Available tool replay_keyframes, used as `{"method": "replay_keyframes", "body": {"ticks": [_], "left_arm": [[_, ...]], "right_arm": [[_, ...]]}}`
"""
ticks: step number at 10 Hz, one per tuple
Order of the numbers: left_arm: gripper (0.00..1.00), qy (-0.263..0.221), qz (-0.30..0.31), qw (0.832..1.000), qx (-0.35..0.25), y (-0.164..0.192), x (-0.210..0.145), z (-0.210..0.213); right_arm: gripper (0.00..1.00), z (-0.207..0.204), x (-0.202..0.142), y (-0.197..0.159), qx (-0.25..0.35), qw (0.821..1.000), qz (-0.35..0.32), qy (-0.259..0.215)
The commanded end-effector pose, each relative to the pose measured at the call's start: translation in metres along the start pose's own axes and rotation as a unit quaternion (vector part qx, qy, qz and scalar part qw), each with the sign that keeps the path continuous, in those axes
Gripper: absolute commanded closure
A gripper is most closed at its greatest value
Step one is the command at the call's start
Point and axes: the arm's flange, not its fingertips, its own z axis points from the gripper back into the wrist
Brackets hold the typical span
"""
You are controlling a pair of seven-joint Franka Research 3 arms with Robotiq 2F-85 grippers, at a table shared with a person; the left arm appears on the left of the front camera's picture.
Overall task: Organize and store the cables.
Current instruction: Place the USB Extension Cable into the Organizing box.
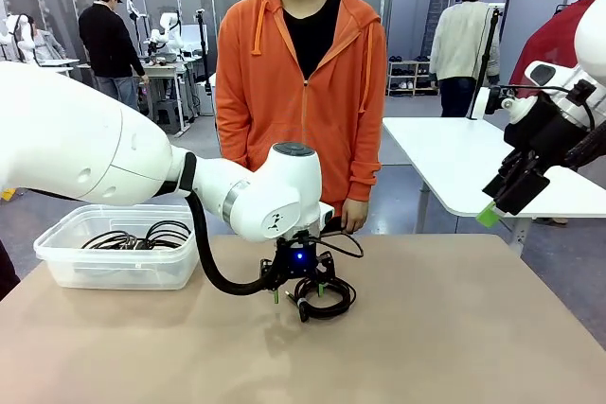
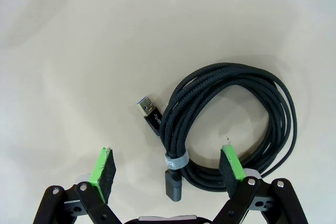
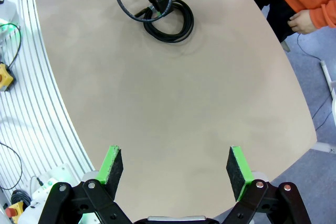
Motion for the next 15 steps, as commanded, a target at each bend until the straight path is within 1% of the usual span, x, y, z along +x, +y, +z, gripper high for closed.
{"method": "replay_keyframes", "body": {"ticks": [1, 4, 5, 6, 7, 8, 10, 11, 12, 15], "left_arm": [[0.0, 0.001, 0.013, 1.0, -0.008, -0.0001, 0.0017, -0.0085], [0.0, 0.004, 0.018, 1.0, -0.005, -0.0013, 0.0016, -0.0121], [0.3, -0.003, 0.017, 1.0, -0.003, -0.0006, 0.0015, -0.0128], [0.57, -0.015, 0.012, 1.0, 0.0, -0.0002, 0.0001, -0.0129], [0.88, -0.009, 0.007, 1.0, -0.003, -0.0001, -0.0007, -0.013], [1.0, -0.005, 0.005, 1.0, -0.002, -0.0002, -0.0013, -0.0137], [1.0, -0.004, 0.004, 1.0, -0.005, -0.002, -0.0008, -0.0128], [0.96, -0.004, 0.003, 1.0, -0.004, -0.0035, -0.0008, -0.0121], [1.0, -0.004, 0.005, 1.0, -0.004, -0.0039, -0.0005, -0.0111], [1.0, -0.004, 0.008, 1.0, -0.006, -0.0027, 0.0, -0.0062]], "right_arm": [[0.0, -0.0003, 0.002, -0.0005, 0.0, 1.0, -0.008, 0.001], [0.0, -0.0003, 0.002, -0.0005, 0.0, 1.0, -0.008, 0.001], [0.0, -0.0003, 0.002, -0.0005, 0.0, 1.0, -0.008, 0.001], [0.0, -0.0003, 0.002, -0.0005, 0.0, 1.0, -0.008, 0.001], [0.0, -0.0003, 0.002, -0.0005, 0.0, 1.0, -0.008, 0.001], [0.0, -0.0003, 0.002, -0.0005, 0.0, 1.0, -0.008, 0.001], [0.0, -0.0003, 0.002, -0.0005, 0.0, 1.0, -0.008, 0.001], [0.0, -0.0003, 0.002, -0.0005, 0.0, 1.0, -0.008, 0.001], [0.0, -0.0003, 0.002, -0.0005, 0.0, 1.0, -0.008, 0.001], [0.0, -0.0003, 0.002, -0.0005, 0.0, 1.0, -0.008, 0.001]]}}
